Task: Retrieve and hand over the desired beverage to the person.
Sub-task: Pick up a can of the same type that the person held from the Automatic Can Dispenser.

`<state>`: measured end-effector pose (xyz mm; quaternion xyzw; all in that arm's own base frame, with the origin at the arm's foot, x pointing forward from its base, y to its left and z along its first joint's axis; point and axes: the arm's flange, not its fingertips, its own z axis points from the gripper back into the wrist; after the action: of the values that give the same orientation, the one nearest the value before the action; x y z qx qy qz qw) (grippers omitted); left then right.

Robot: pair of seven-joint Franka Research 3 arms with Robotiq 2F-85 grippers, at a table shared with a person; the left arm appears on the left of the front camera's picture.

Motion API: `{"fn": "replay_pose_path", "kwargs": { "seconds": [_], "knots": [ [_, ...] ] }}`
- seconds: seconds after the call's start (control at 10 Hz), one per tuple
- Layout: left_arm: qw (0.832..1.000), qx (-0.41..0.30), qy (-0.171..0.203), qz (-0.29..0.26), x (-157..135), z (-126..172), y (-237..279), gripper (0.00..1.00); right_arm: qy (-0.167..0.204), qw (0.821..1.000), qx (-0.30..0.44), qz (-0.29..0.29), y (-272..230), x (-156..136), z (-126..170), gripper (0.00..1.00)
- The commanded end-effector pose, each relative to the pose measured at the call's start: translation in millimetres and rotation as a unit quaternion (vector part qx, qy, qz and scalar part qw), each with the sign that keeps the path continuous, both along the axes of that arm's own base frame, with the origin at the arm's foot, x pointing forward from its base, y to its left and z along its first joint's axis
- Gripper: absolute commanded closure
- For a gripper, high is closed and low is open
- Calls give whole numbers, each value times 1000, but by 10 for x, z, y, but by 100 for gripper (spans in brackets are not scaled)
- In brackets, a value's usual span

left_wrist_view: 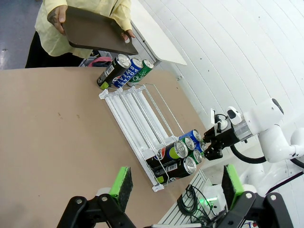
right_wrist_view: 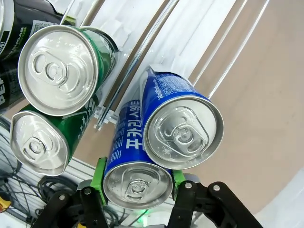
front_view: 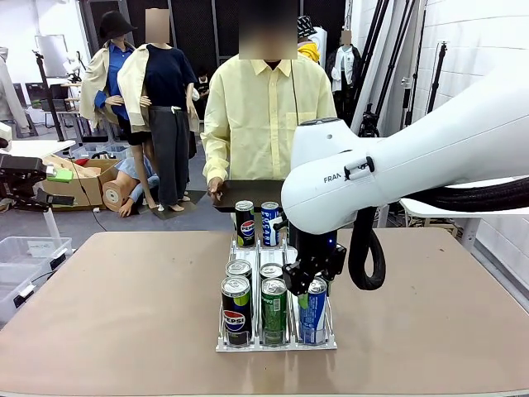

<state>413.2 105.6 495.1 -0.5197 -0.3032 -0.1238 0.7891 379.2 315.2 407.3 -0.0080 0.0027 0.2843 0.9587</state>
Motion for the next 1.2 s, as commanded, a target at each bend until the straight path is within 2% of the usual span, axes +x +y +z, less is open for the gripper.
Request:
{"fn": "replay_pose_path", "kwargs": {
  "seconds": [0.0,0.2,0.7,1.1],
  "knots": [
    [1000,-8,-2,-1,-13,17,9,0,0,1000,0,0,0,0,0,91],
    [1000,-8,-2,-1,-13,17,9,0,-14,1000,-2,16,24,2,327,91],
    [1000,-8,-2,-1,-13,17,9,0,-23,999,-6,46,-123,-14,1131,91],
    [1000,-8,-2,-1,-13,17,9,0,-61,997,1,37,-413,-90,1765,91]
  ]
}}
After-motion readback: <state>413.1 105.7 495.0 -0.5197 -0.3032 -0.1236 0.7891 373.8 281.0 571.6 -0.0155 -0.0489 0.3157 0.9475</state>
